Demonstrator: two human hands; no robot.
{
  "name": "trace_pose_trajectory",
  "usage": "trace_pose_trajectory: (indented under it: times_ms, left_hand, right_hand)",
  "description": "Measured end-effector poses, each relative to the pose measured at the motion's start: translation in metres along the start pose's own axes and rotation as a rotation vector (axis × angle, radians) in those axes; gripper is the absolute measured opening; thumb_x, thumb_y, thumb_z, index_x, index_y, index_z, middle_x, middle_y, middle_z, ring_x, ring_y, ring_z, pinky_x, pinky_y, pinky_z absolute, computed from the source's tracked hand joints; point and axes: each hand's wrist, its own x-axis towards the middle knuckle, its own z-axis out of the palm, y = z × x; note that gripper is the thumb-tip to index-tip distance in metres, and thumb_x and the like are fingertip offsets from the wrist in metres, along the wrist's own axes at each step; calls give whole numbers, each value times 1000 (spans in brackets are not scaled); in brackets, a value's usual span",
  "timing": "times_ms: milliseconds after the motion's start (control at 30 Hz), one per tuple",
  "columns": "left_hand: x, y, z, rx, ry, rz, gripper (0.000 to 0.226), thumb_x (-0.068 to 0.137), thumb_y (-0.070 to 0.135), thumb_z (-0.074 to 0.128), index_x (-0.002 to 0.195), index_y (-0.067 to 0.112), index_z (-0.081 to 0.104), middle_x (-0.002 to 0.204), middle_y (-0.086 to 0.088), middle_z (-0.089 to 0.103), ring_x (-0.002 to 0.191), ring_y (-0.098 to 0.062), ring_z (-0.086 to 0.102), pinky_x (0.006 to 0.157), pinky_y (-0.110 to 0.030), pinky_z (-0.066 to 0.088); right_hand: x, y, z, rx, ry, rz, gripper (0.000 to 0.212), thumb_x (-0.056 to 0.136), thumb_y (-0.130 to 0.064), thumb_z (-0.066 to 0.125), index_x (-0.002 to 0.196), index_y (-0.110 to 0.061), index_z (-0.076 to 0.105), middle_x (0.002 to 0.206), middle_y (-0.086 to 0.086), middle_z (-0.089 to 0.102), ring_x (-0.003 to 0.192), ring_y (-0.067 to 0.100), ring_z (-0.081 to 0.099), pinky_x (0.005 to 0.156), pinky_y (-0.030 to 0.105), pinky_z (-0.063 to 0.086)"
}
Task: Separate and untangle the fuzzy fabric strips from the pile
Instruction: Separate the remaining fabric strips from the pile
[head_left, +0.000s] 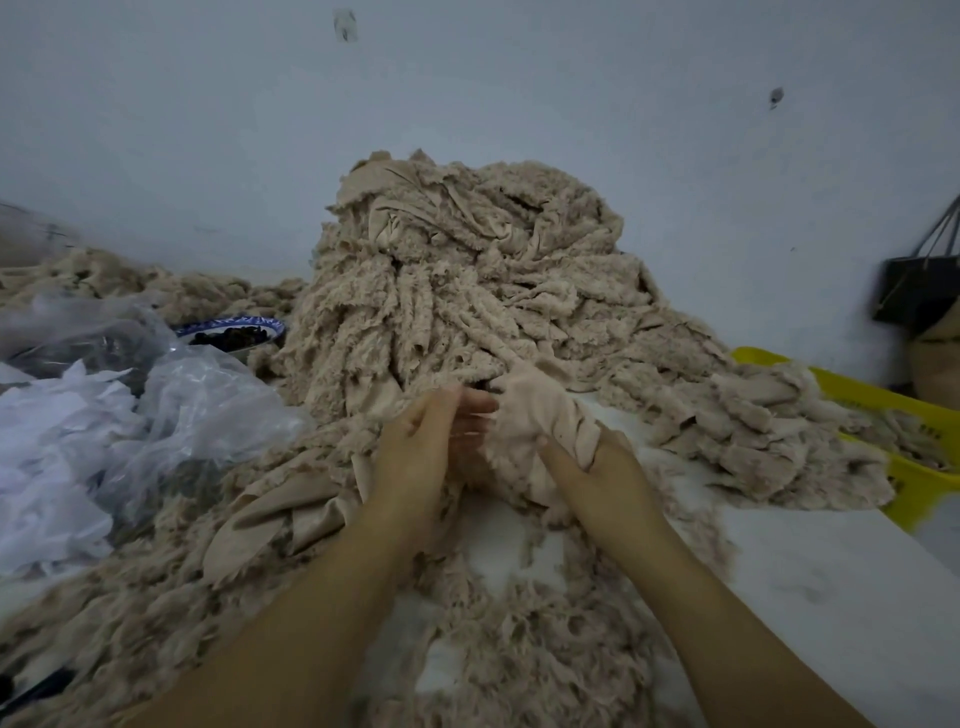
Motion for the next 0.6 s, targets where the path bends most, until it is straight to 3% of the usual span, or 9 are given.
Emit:
trace_pose_trajectory:
  times_ms: [67, 100, 167, 233, 300, 400, 467, 533, 600]
  left_hand:
    - [-1, 2, -7, 250, 108, 184, 37, 103, 30, 48, 77, 31, 75, 85, 4, 74, 76, -9, 68, 63, -18, 53]
    - [-1, 1, -12, 364, 142, 237, 34, 103, 32, 48, 79, 32, 72, 84, 5, 71, 74, -10, 65, 62, -21, 52]
    - [3, -5, -18, 566, 155, 263, 25, 102, 33, 48, 87, 31, 67, 91, 1, 67, 80, -15, 62, 67, -29, 51]
    - [9, -14, -24, 824, 116, 155, 21, 101, 35, 49, 115, 25, 63, 119, 0, 61, 108, -20, 57, 92, -40, 49]
    - [11, -20, -27, 1070, 56, -13, 45, 99, 40, 51, 139, 19, 49, 139, -6, 46, 127, -28, 44, 106, -48, 39]
    - [12, -22, -27, 1173, -13, -92, 42, 98, 37, 54, 135, 17, 53, 135, -8, 47, 122, -30, 46, 103, -45, 41]
    - [11, -21, -26, 1068, -41, -54, 22, 99, 24, 54, 117, 16, 64, 120, -6, 57, 106, -24, 56, 90, -37, 48]
    - [10, -18, -25, 920, -53, -17, 13, 100, 19, 54, 94, 25, 64, 97, 2, 63, 80, -3, 58, 67, -19, 47]
    - [8, -17, -21, 795, -57, 19, 20, 100, 23, 55, 83, 31, 61, 82, 6, 63, 63, 2, 55, 52, -10, 39]
  right_hand:
    - [3, -6, -8, 283, 88, 112, 36, 93, -46, 60, 79, -16, 71, 71, 2, 68, 61, 16, 61, 59, 24, 45]
    - [6, -7, -16, 478, 168, 181, 36, 94, -47, 59, 74, -19, 71, 66, 3, 68, 59, 21, 62, 57, 28, 46]
    - [11, -6, -33, 938, 271, 228, 37, 90, -54, 59, 95, -19, 71, 86, 3, 75, 74, 20, 72, 63, 31, 56]
    - [12, 3, -37, 1116, 216, 268, 55, 83, -62, 57, 110, -15, 66, 104, 5, 71, 85, 16, 74, 73, 30, 58]
    - [12, 10, -25, 964, 117, 353, 55, 89, -61, 51, 117, -13, 56, 112, 5, 65, 87, 14, 74, 74, 29, 57]
    - [10, 13, -8, 586, 17, 252, 36, 95, -54, 52, 106, -21, 63, 93, -2, 74, 78, 8, 73, 66, 23, 55]
    - [6, 14, -1, 279, -73, 114, 19, 95, -51, 55, 94, -35, 65, 87, -8, 73, 75, -3, 68, 66, 13, 49]
    - [1, 14, 5, 42, -185, -1, 7, 95, -46, 56, 93, -44, 63, 94, -21, 66, 82, -14, 60, 65, 3, 42]
    - [-1, 15, 12, -164, -260, -74, 14, 94, -44, 59, 108, -41, 61, 107, -22, 58, 92, -8, 57, 75, 10, 45]
